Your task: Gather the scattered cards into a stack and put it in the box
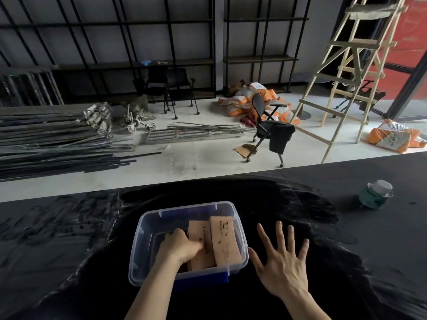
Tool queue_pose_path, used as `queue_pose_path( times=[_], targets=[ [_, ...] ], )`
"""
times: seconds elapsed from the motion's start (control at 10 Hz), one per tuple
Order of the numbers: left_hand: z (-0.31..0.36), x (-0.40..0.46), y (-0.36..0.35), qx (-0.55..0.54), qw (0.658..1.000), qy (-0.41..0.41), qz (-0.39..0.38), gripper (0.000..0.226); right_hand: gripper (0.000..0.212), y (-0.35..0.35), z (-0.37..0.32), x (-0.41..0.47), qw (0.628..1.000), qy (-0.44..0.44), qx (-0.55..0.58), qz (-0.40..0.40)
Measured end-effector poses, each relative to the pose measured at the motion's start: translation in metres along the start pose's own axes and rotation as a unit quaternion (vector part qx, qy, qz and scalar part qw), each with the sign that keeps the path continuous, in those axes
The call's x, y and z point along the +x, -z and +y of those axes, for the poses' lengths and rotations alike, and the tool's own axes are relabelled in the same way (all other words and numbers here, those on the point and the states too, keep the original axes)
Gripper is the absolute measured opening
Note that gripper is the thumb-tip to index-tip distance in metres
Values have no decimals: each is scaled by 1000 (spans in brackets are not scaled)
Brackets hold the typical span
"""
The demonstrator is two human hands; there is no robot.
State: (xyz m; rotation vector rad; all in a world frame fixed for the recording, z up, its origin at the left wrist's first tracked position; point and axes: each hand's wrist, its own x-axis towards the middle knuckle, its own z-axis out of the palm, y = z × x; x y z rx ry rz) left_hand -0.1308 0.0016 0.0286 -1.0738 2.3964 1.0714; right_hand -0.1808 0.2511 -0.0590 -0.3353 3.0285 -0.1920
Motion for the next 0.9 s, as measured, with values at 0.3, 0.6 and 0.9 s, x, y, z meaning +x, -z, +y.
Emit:
queue_pose_path(
  times=[0.3, 0.6, 0.9],
  targets=[
    [-7, 2, -1, -53, 998, -19, 2, 68, 91, -1, 5, 0, 1000, -6, -11, 8],
    [-7, 2, -6, -109, 993, -38, -1, 57, 85, 5, 5, -5, 1000, 5, -14, 4],
    [-5, -22, 9, 42, 977, -151, 141, 56, 84, 4, 5, -5, 1000, 3, -24, -16]
  ],
)
